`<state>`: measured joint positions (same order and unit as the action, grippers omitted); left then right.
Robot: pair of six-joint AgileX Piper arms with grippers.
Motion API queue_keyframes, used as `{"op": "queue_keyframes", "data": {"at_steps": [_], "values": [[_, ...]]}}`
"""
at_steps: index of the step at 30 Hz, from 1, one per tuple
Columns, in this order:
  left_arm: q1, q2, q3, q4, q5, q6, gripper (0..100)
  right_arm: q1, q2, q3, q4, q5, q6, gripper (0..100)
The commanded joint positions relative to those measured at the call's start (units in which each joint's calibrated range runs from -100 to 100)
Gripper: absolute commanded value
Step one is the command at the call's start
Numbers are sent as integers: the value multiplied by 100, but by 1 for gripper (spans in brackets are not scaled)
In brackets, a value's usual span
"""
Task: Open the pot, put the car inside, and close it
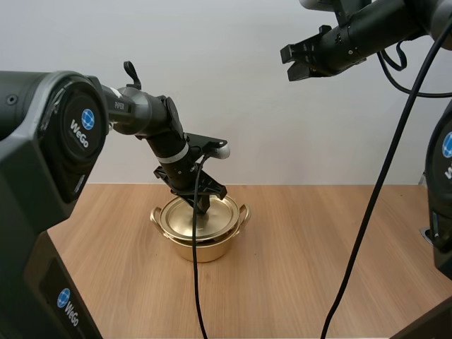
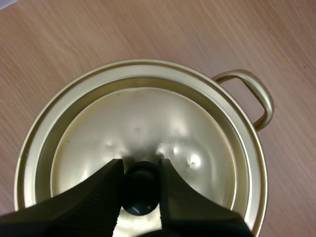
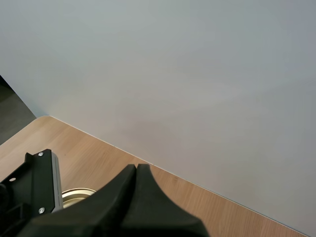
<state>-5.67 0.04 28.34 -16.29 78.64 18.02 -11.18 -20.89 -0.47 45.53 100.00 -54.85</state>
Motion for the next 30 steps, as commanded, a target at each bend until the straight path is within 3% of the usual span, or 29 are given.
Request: {"op": "queue_keyframes", "data": {"at_steps": [1, 3, 9, 11, 15, 19, 20, 24, 30], "values": [[-5, 10, 10, 0, 0, -4, 2, 2, -5, 0, -3, 0, -5, 0], [-5, 10, 10, 0, 0, -4, 13, 2, -5, 0, -3, 0, -5, 0], [-5, 10, 10, 0, 53, -35, 62, 2, -5, 0, -3, 0, -5, 0], [-5, 10, 10, 28, 70, -35, 67, 2, -5, 0, -3, 0, -5, 0], [-5, -18, 10, 42, 107, -35, 67, 2, -5, 0, -3, 0, -5, 0], [-5, -215, -124, 183, 87, -120, 61, 2, -5, 0, -3, 0, -5, 0], [-5, -311, -218, 265, 87, -193, 53, 2, -5, 0, -3, 0, -5, 0], [-5, -828, -692, 600, 70, -286, 0, 2, -5, 0, -3, 0, -5, 0], [2, -1840, -1357, 722, -108, -749, 0, 2, -5, 0, 183, 0, 90, 0]]}}
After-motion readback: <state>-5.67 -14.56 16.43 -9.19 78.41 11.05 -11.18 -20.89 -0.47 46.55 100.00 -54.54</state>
